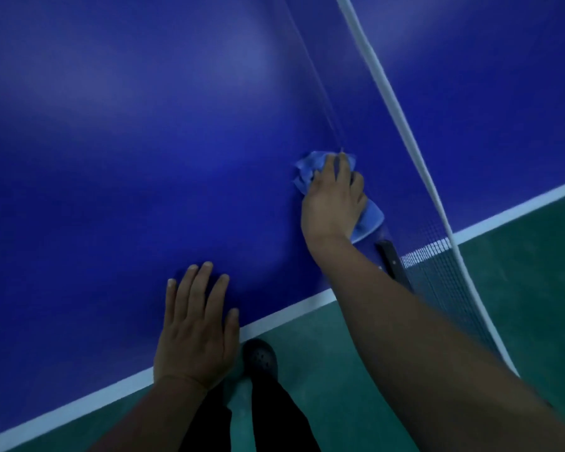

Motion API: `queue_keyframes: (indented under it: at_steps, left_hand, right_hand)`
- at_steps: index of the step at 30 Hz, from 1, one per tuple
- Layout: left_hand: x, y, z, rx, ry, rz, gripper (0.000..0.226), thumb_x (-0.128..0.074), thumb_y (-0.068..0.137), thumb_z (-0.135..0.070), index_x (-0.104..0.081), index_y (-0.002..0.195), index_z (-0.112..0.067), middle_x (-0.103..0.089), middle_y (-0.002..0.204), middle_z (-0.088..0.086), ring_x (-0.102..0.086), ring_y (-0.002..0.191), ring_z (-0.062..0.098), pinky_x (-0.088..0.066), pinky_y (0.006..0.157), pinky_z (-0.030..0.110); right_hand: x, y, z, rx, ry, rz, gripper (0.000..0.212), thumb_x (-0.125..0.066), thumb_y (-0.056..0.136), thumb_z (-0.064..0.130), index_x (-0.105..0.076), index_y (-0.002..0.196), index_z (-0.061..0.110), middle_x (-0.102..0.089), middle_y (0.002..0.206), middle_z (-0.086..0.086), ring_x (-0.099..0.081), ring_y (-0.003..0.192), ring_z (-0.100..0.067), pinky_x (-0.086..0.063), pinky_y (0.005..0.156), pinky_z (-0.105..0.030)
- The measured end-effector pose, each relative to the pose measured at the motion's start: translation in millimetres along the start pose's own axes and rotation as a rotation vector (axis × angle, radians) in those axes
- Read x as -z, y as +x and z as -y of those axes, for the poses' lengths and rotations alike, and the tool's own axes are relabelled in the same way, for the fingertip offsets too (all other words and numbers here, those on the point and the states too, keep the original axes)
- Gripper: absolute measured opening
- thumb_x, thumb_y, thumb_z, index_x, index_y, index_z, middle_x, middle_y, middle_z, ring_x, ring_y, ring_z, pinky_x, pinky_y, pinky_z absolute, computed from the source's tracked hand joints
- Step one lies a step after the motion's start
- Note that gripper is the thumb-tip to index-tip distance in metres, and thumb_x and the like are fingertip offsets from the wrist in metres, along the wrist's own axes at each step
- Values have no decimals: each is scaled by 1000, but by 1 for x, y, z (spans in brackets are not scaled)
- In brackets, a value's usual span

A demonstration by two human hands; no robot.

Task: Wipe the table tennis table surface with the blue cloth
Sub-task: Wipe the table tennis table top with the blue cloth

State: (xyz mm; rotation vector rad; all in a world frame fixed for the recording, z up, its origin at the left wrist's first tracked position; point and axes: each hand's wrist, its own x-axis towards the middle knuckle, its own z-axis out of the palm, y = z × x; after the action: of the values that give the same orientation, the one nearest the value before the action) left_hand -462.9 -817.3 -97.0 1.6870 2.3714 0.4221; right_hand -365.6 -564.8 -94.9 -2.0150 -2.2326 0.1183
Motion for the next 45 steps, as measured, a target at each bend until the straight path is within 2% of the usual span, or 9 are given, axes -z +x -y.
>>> queue_keyframes:
  at_steps: [13,17,24,29,33,36,39,41,45]
  left_hand:
    - [8,2,-2,27,-11,94,55,-32,98,-36,-51,137,-2,-39,151,21,-25,146,36,-6,124,50]
    - [8,1,-1,23,-27,88,55,-32,98,-36,-51,136,-1,-39,151,23,-26,145,39,-9,123,52]
    - [10,2,-2,26,-21,81,54,-33,97,-35,-52,136,-1,-40,150,24,-27,145,39,-11,122,54]
    - [8,1,-1,26,-18,82,55,-33,97,-35,-51,136,-1,-40,150,24,-26,145,39,-12,122,55]
    - [8,1,0,20,-21,79,56,-32,97,-36,-51,136,0,-40,150,25,-27,144,40,-13,121,56]
    - [8,2,0,19,-25,80,56,-32,97,-36,-51,137,0,-39,150,25,-27,144,40,-14,121,56]
    - [8,0,0,25,-23,86,55,-32,98,-36,-51,137,-1,-39,151,23,-27,145,40,-13,122,55]
    - [8,0,0,25,-20,89,55,-32,98,-36,-51,137,-2,-40,151,23,-27,145,39,-13,122,54]
    - [8,1,0,30,-13,93,53,-34,98,-35,-52,136,-4,-40,150,21,-28,145,37,-13,122,53]
  right_hand:
    - [13,-129,-86,-111,-144,131,55,-56,89,4,-47,144,9,-41,154,-7,-51,122,-31,-44,91,-38]
    - [30,-168,-137,-170,-145,233,34,-53,81,9,-62,114,10,-60,123,-4,-60,104,-25,-43,86,-33]
    - [53,-132,-69,-35,128,-181,38,-63,90,6,-62,128,2,-60,133,-17,-57,111,-35,-49,94,-41]
    - [31,-121,-78,-68,-34,59,50,-69,74,-7,-63,122,-1,-61,129,-18,-62,96,-39,-54,79,-44]
    - [74,-187,-116,-375,133,464,15,-47,73,29,-56,82,21,-56,83,0,-61,82,-34,-41,69,-32]
    - [86,-208,-128,-504,390,310,19,-49,98,36,-59,87,25,-59,83,6,-61,82,-22,-37,63,-28]
    - [99,-184,-106,-498,618,294,24,-74,84,42,-64,100,28,-65,93,15,-62,83,-3,-43,67,-11]
    - [105,-155,-82,-454,738,401,43,-84,75,37,-62,111,32,-64,107,17,-62,95,-1,-50,78,-21]
    - [111,-98,-39,-272,804,631,29,-79,81,26,-68,108,27,-73,98,5,-71,87,-15,-59,81,-45]
